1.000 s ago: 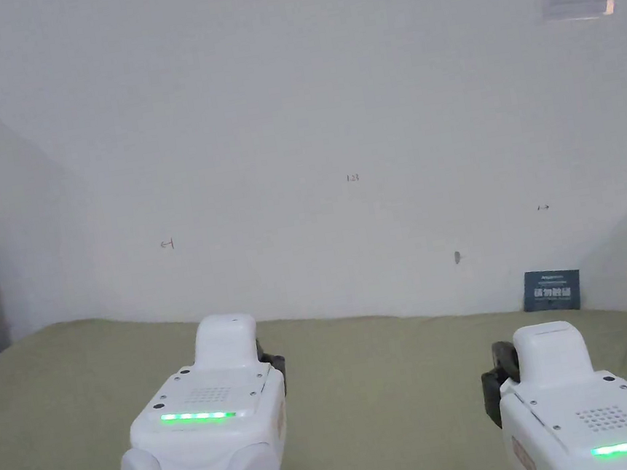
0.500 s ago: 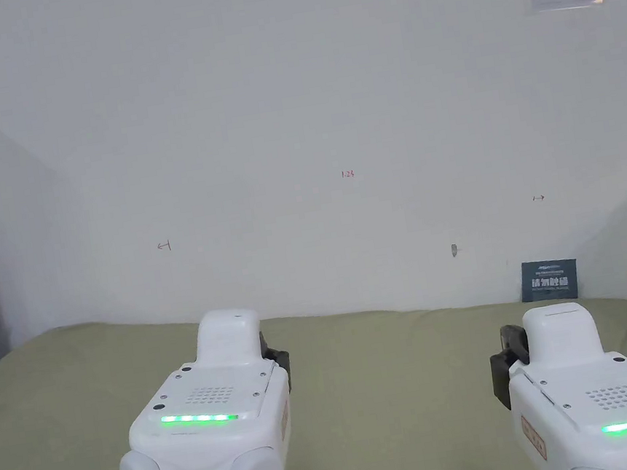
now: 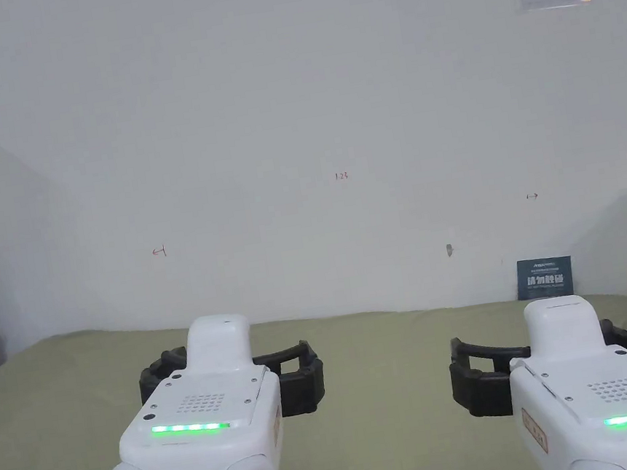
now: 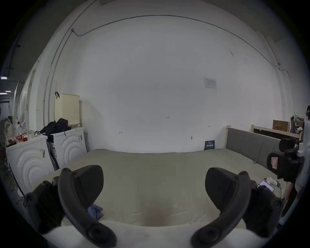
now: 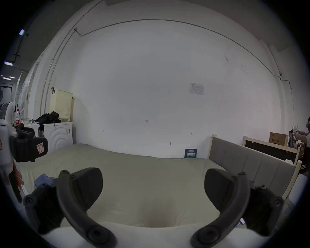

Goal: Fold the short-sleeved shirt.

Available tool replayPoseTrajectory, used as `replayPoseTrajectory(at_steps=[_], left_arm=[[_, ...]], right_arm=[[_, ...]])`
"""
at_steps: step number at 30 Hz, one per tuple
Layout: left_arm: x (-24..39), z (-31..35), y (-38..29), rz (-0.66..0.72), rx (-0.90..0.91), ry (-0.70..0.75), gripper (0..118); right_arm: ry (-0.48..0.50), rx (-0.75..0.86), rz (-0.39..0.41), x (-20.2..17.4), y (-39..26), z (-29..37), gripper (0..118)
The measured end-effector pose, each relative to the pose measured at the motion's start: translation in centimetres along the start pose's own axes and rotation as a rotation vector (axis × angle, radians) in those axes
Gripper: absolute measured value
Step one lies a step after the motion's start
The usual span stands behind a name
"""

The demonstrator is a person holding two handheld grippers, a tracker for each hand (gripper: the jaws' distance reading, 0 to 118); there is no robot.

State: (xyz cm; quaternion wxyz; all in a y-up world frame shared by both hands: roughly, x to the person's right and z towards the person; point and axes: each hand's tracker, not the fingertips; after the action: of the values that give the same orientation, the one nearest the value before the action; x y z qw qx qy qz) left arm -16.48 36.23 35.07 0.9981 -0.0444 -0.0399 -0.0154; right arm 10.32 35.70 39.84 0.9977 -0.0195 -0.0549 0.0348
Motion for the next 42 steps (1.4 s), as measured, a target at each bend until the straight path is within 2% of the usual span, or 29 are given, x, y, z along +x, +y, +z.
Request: replayPoseTrajectory(at_steps=[5, 8, 14, 16, 17, 19, 22, 23, 26, 28, 31, 32, 35, 42], left_arm=[[0.2, 0.4, 0.2, -0.005, 0.008, -0.002, 118], [0.1, 0.7, 0.6, 0.013, 0.002, -0.004, 118], [-0.3, 0.9, 0.8, 0.014, 0.001, 0.000, 118], [-0.3, 0.9, 0.8, 0.018, -0.007, -0.004, 118], [-0.2, 0.9, 0.8, 0.016, -0.007, -0.004, 118], [-0.4, 1.0, 0.8, 0.016, -0.007, -0.001, 118], [-0.4, 1.0, 1.1, 0.021, -0.006, -0.003, 118], [-0.4, 1.1, 1.2, 0.021, -0.004, -0.001, 118], [-0.4, 1.1, 1.3, 0.016, -0.004, 0.008, 118], [-0.5, 1.1, 1.3, 0.018, -0.008, 0.008, 118], [-0.5, 1.2, 1.1, 0.011, -0.013, 0.011, 118], [-0.5, 1.2, 1.1, 0.006, -0.016, 0.012, 118], [-0.6, 1.2, 1.1, 0.006, -0.026, 0.019, 118], [-0.8, 1.5, 1.4, 0.002, -0.022, 0.018, 118]], right_arm=[[-0.010, 0.010, 0.020, 0.0, 0.2, -0.5, 118], [0.021, -0.008, -0.015, 0.3, 0.7, -0.6, 118], [0.001, 0.029, -0.063, 0.8, 0.7, -0.1, 118], [0.045, 0.002, -0.077, 0.9, 1.1, 0.1, 118], [0.060, -0.020, -0.075, 0.9, 1.4, 0.1, 118], [0.007, -0.019, -0.056, 0.2, 1.8, 0.3, 118], [-0.025, -0.016, 0.028, -0.5, 2.2, 0.4, 118], [-0.006, -0.011, 0.045, -0.6, 2.1, 0.3, 118], [0.024, -0.016, 0.022, -0.4, 2.1, 0.2, 118], [0.004, -0.027, 0.005, -0.3, 2.1, 0.2, 118], [-0.029, -0.031, 0.017, -0.4, 1.7, -0.1, 118], [-0.038, -0.035, 0.043, -0.5, 1.7, 0.0, 118], [-0.008, -0.032, 0.048, -0.6, 1.8, 0.1, 118], [-0.004, -0.032, 0.008, -0.3, 2.4, 0.1, 118]])
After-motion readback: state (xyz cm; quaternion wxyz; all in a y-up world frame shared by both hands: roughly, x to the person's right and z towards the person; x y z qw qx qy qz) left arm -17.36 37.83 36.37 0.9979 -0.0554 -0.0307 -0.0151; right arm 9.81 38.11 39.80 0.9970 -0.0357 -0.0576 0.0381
